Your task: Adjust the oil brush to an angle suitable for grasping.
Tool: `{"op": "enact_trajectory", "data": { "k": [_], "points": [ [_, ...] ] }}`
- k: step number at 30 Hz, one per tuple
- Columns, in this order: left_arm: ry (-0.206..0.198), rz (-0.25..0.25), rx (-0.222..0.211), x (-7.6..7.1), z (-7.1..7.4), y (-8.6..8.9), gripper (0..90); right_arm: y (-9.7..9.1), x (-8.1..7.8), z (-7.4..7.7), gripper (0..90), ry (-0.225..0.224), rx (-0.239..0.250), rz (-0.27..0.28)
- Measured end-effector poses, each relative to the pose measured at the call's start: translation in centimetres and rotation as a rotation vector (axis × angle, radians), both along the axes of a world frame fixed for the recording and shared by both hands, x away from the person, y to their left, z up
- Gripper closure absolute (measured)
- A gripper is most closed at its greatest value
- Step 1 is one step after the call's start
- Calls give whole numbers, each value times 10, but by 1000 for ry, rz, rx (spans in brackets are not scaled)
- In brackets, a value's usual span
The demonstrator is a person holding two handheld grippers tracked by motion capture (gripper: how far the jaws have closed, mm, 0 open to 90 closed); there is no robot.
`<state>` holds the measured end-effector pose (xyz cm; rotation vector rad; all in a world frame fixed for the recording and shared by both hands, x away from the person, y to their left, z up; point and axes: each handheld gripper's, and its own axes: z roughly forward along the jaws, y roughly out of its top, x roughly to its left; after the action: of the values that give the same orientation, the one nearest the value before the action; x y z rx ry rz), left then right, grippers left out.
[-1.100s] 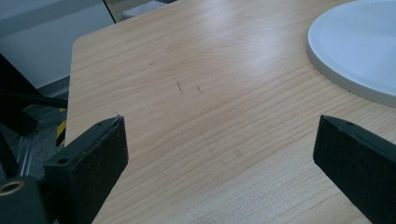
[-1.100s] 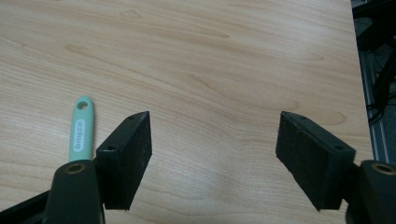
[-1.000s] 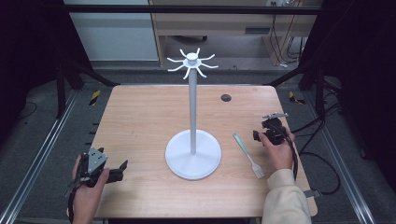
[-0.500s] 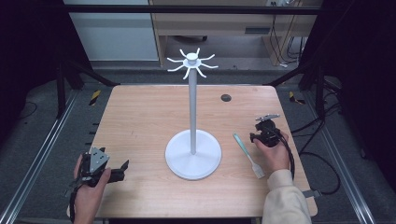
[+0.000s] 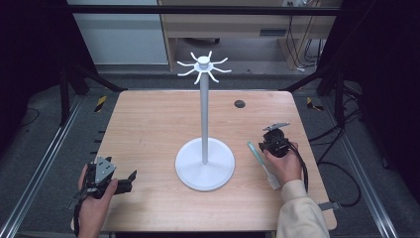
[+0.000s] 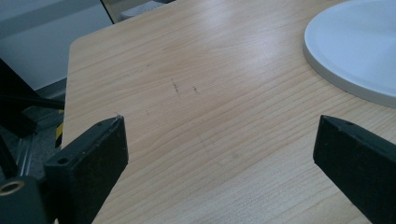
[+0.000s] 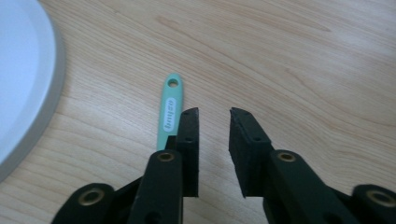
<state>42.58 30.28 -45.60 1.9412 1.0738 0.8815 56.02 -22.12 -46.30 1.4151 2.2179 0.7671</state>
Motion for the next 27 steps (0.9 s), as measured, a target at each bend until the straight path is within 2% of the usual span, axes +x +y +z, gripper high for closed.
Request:
{"op": "enact_trajectory", "data": {
  "k": [1,8,11,15,27],
  "points": [
    [0,-1,0,0,0,0,28,0,0,-1,819,10,2,13],
    [2,0,0,0,0,0,28,4,4,-5,900,21,22,26],
    [1,-1,2,0,0,0,28,5,6,-8,900,24,24,26],
    [2,-2,2,0,0,0,28,7,12,-14,900,52,19,28],
    [1,-2,3,0,0,0,28,10,15,-19,900,67,22,33]
  ]
}}
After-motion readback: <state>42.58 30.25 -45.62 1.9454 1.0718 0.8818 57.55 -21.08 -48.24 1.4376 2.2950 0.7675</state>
